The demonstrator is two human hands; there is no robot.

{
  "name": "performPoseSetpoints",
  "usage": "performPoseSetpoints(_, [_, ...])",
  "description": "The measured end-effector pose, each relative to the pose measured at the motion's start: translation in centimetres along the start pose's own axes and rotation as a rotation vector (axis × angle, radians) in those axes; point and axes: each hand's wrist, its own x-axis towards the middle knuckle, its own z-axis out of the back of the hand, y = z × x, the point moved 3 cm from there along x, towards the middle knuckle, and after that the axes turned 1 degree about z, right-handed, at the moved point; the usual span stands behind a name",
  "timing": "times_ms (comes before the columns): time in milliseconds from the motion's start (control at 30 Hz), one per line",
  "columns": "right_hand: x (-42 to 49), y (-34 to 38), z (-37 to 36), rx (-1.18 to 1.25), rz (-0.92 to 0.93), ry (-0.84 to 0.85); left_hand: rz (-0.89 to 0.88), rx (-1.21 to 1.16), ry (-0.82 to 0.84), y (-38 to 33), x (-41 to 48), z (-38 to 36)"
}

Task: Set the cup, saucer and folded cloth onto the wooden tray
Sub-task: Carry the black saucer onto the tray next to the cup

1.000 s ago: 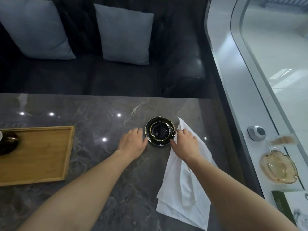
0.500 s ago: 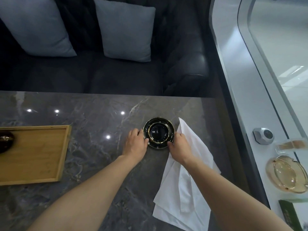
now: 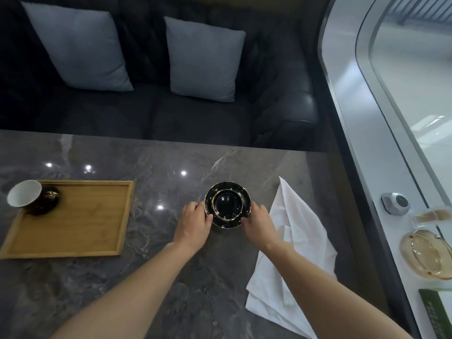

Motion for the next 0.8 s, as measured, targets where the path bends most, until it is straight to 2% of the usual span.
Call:
performPoseSetpoints(200, [-1.7, 6.3, -3.6, 0.015, 0.062, 0.027, 0.006, -0.027, -0.037, 5.6, -2.9, 5.3])
performPoseSetpoints(600, [-1.6, 21.9, -14.0, 0.003, 0.163, 0.112, 0.132, -0.006, -0.109, 20.2, -6.1, 16.2])
performPoseSetpoints(800, [-0.8, 25.3, -16.9, -0.024, 0.201, 0.137, 0.172, 0.019, -0.107, 24.0, -6.2, 18.1])
